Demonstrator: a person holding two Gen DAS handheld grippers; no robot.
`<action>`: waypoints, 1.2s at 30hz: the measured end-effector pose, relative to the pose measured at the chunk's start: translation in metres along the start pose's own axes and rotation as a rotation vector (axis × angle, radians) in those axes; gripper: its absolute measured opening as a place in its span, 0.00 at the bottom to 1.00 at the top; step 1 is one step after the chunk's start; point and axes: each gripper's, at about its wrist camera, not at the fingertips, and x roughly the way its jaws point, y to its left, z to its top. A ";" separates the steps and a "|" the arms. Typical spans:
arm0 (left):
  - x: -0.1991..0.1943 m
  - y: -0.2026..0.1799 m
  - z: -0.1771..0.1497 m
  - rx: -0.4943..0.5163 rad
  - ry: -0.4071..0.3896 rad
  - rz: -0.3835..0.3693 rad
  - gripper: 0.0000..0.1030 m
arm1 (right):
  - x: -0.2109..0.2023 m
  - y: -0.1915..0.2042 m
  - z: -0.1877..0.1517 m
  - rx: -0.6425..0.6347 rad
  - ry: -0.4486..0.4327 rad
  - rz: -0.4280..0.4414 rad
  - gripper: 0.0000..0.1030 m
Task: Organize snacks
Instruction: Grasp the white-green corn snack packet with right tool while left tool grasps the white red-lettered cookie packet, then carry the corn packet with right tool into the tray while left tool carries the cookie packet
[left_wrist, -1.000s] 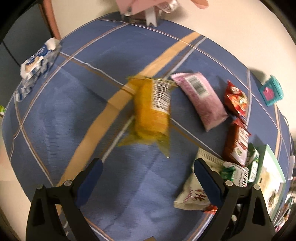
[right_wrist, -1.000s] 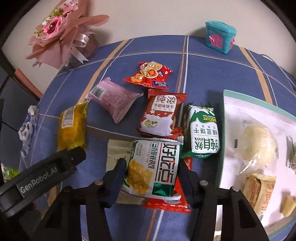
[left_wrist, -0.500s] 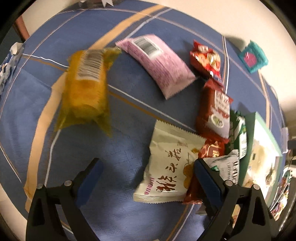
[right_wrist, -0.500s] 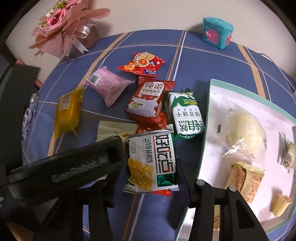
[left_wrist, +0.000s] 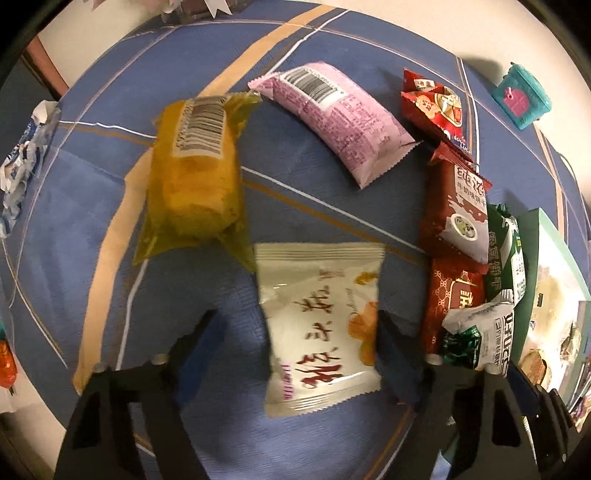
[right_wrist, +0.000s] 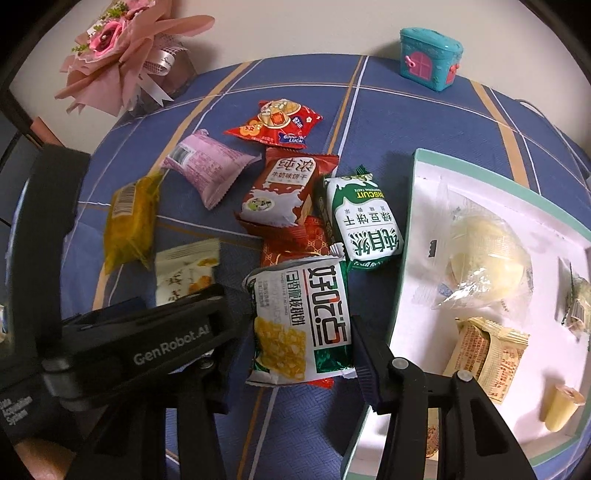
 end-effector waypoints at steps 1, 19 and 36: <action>-0.001 0.000 0.001 0.003 -0.006 0.003 0.65 | 0.000 0.000 0.000 0.001 0.000 0.002 0.51; -0.073 0.016 -0.005 -0.022 -0.130 -0.064 0.52 | -0.024 0.007 0.005 -0.002 -0.065 0.022 0.50; -0.111 -0.044 -0.032 0.078 -0.229 -0.104 0.52 | -0.072 -0.075 0.005 0.162 -0.151 -0.013 0.50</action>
